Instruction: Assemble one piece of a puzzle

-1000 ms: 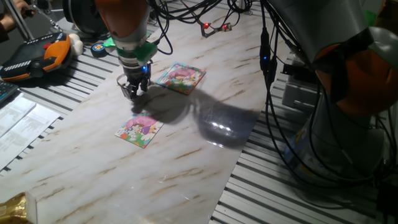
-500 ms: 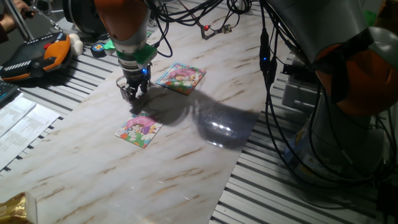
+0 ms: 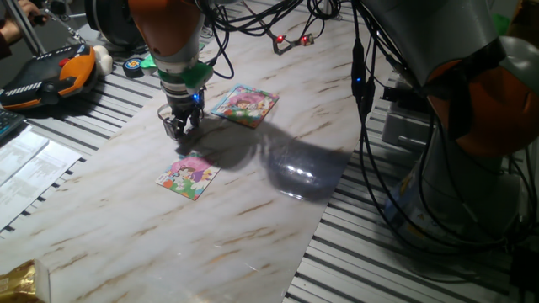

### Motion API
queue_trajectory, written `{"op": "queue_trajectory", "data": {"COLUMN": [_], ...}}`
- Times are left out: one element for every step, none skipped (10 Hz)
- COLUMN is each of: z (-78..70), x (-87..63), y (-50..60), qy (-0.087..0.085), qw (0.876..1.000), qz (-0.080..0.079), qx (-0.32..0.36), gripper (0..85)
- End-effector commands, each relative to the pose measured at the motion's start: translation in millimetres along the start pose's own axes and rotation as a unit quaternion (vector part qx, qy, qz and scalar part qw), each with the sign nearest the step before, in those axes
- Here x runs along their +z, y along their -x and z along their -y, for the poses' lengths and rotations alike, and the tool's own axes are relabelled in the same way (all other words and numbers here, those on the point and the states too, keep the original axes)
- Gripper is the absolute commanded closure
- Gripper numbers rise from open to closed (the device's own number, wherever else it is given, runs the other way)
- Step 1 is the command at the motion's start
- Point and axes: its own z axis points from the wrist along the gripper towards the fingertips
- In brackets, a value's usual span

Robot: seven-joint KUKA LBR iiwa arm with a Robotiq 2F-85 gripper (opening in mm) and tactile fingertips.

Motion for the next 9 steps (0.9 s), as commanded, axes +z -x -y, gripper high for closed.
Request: {"op": "queue_trajectory", "data": {"z": [-0.3, -0.5, -0.5, -0.6, -0.7, -0.9, -1.2, -1.2, -1.2], "x": [0.5, 0.6, 0.8, 1.2, 1.7, 2.8, 3.8, 4.7, 5.6], "y": [-0.3, -0.5, -0.5, -0.6, -0.8, -1.0, -1.4, -1.5, -1.6], "qy": [0.000, 0.000, 0.000, -0.001, -0.002, -0.002, -0.002, -0.002, -0.001], "qw": [1.000, 1.000, 1.000, 1.000, 1.000, 1.000, 1.000, 1.000, 1.000], "qz": [0.000, 0.000, 0.000, 0.000, 0.001, 0.002, 0.002, 0.002, 0.003], "qx": [0.000, -0.001, -0.001, -0.002, -0.002, -0.002, -0.002, -0.002, -0.002], "gripper": [21.3, 21.3, 21.7, 21.7, 21.7, 21.7, 21.7, 21.7, 21.7]}}
